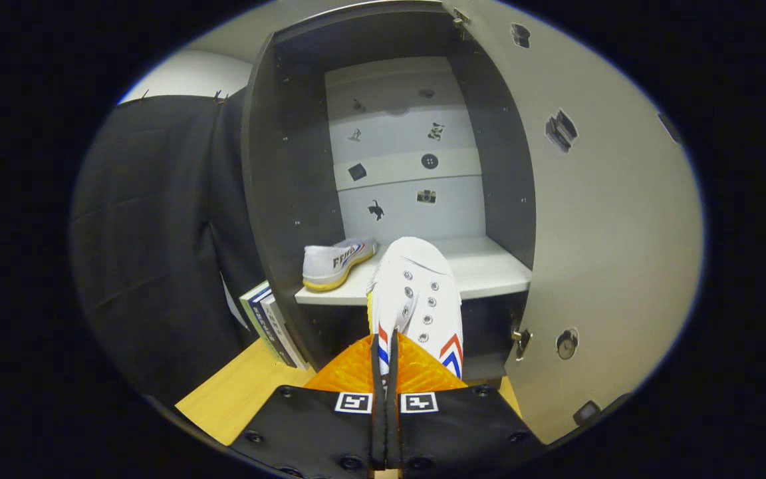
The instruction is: Open the shoe cabinet door, grab the shoes and put them into the shoe cabinet, then close the shoe cabinet door.
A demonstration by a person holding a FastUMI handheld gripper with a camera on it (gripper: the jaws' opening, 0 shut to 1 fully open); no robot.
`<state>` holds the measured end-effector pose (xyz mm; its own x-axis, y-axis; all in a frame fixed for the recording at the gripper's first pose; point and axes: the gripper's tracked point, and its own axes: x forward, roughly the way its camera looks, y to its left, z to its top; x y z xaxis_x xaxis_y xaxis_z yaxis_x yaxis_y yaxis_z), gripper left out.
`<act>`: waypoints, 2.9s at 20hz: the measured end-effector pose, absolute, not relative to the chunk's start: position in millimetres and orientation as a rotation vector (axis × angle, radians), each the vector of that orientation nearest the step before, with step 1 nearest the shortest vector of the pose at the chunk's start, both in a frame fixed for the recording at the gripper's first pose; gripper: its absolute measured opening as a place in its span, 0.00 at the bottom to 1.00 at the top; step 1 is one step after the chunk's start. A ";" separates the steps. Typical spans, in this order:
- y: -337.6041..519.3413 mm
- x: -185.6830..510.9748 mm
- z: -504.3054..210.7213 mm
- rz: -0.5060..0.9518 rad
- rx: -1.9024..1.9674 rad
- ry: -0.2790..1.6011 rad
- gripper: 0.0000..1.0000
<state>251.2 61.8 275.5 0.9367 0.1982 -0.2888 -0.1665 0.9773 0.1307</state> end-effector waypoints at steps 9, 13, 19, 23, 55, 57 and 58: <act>51.9 341.8 324.5 0.136 0.120 0.208 0.01; 54.7 382.4 327.2 0.123 0.113 0.210 0.01; 57.9 443.1 322.1 0.094 0.109 0.244 0.01; 60.6 465.9 303.6 0.072 0.087 0.299 0.01; 7.4 43.9 418.0 0.226 -0.015 0.119 0.97; -12.6 21.8 424.6 0.216 -0.012 0.116 0.97; -26.6 11.9 429.6 0.201 -0.019 0.105 0.97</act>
